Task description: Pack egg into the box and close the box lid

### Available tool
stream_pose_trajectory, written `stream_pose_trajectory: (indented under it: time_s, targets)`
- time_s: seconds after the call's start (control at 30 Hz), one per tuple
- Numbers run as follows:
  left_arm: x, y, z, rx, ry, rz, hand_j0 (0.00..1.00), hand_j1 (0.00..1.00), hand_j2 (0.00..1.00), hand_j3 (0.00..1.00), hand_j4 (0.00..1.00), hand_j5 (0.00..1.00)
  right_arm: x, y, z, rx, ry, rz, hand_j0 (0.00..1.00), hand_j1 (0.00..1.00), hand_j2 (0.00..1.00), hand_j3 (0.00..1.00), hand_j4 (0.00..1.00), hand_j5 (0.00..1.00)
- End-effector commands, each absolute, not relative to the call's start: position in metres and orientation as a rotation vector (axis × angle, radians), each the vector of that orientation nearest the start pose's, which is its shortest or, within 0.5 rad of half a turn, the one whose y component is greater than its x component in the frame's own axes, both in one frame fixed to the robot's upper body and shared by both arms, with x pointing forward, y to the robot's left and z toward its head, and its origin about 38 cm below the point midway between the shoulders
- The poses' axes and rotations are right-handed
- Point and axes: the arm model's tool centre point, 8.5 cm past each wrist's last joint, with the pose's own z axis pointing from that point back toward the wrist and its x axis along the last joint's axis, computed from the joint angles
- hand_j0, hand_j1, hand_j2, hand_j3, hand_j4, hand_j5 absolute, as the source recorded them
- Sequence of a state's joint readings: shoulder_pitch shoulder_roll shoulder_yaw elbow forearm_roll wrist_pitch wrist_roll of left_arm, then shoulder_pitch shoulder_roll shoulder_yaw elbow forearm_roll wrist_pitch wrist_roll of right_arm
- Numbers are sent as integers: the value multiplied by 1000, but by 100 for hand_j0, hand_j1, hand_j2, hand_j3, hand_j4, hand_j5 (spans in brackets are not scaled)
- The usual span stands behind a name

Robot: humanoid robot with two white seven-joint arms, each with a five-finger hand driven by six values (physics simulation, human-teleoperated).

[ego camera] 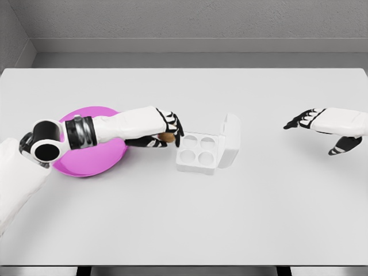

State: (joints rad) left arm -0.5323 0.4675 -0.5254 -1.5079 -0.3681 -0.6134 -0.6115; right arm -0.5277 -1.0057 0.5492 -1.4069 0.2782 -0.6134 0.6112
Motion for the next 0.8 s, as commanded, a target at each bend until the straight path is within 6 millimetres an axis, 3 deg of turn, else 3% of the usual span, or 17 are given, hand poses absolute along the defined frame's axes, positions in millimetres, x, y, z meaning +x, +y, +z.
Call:
stream_pose_trajectory:
  time_s: [0.0, 0.4, 0.6, 0.77]
  targets:
    - [407, 155, 176, 12, 2350, 2745, 47, 47, 47, 47, 47, 47, 406, -393, 208, -365, -1172, 2023, 100, 100, 100, 100, 100, 100]
    - [408, 124, 184, 97, 2353, 2676, 47, 47, 47, 47, 47, 47, 404, -390, 201, -346, -1172, 2019, 100, 100, 100, 100, 100, 100]
    - [420, 119, 186, 141, 2417, 2658, 47, 47, 47, 47, 47, 47, 405, -392, 204, -353, -1172, 2018, 100, 100, 100, 100, 100, 100]
    - [424, 112, 183, 317, 2471, 2639, 47, 47, 47, 47, 47, 47, 405, -390, 203, -347, -1177, 2016, 100, 100, 100, 100, 100, 100]
